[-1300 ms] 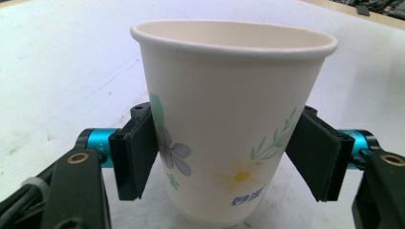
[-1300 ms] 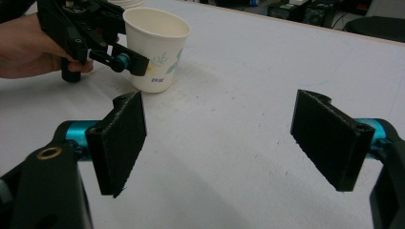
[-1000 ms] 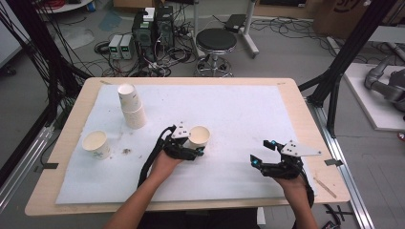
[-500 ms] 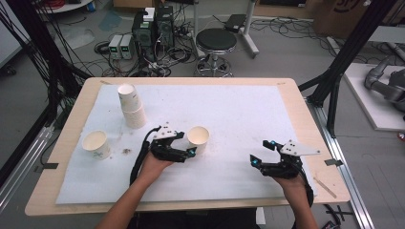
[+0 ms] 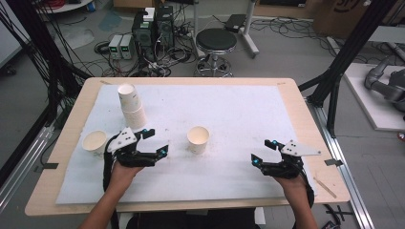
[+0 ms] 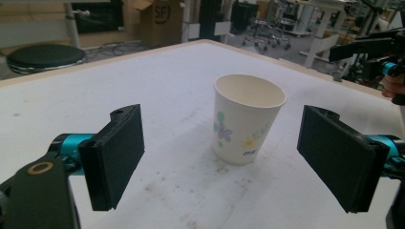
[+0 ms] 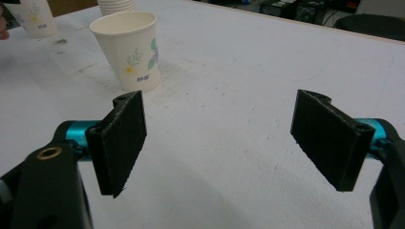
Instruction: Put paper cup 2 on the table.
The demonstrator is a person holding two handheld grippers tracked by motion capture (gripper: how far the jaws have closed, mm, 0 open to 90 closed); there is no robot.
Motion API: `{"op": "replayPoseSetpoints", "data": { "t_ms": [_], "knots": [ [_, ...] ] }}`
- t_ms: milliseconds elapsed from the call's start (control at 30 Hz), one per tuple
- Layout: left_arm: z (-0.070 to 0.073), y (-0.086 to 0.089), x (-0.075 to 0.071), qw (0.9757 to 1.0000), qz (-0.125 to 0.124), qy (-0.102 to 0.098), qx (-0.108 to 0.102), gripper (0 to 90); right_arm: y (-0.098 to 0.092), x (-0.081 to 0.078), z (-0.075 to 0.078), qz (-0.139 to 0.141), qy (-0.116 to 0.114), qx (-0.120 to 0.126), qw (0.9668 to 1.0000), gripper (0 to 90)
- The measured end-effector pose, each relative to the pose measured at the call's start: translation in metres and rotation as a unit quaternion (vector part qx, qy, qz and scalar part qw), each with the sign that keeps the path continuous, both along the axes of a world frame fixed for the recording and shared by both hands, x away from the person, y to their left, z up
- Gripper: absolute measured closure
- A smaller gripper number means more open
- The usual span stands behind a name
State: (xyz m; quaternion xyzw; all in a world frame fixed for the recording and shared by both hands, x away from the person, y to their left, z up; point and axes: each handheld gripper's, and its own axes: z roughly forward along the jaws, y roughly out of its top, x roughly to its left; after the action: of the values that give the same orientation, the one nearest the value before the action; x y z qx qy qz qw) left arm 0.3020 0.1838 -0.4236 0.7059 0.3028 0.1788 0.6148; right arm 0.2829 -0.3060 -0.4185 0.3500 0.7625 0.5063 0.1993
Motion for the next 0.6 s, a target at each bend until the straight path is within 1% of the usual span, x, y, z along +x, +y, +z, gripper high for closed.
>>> {"op": "replayPoseSetpoints", "data": {
  "t_ms": [100, 233, 367, 600],
  "knots": [
    [-0.002, 0.01, -0.006, 0.9999, 0.01, -0.004, -0.005, 16.5, 0.0, 0.0, 0.001, -0.004, -0.005, -0.004, 1.0, 20.2],
    [-0.005, 0.016, -0.013, 0.9998, 0.017, -0.011, -0.003, 16.9, 0.001, -0.003, 0.004, -0.008, -0.01, -0.004, 0.9999, 20.1],
    [-0.007, 0.019, -0.015, 0.9997, 0.022, -0.013, -0.001, 16.9, 0.002, -0.006, 0.005, -0.01, -0.009, -0.005, 0.9999, 20.2],
    [-0.007, 0.019, -0.019, 0.9996, 0.021, -0.018, 0.003, 17.6, 0.004, -0.009, 0.007, -0.01, -0.012, -0.009, 0.9998, 20.2]
  ]
}}
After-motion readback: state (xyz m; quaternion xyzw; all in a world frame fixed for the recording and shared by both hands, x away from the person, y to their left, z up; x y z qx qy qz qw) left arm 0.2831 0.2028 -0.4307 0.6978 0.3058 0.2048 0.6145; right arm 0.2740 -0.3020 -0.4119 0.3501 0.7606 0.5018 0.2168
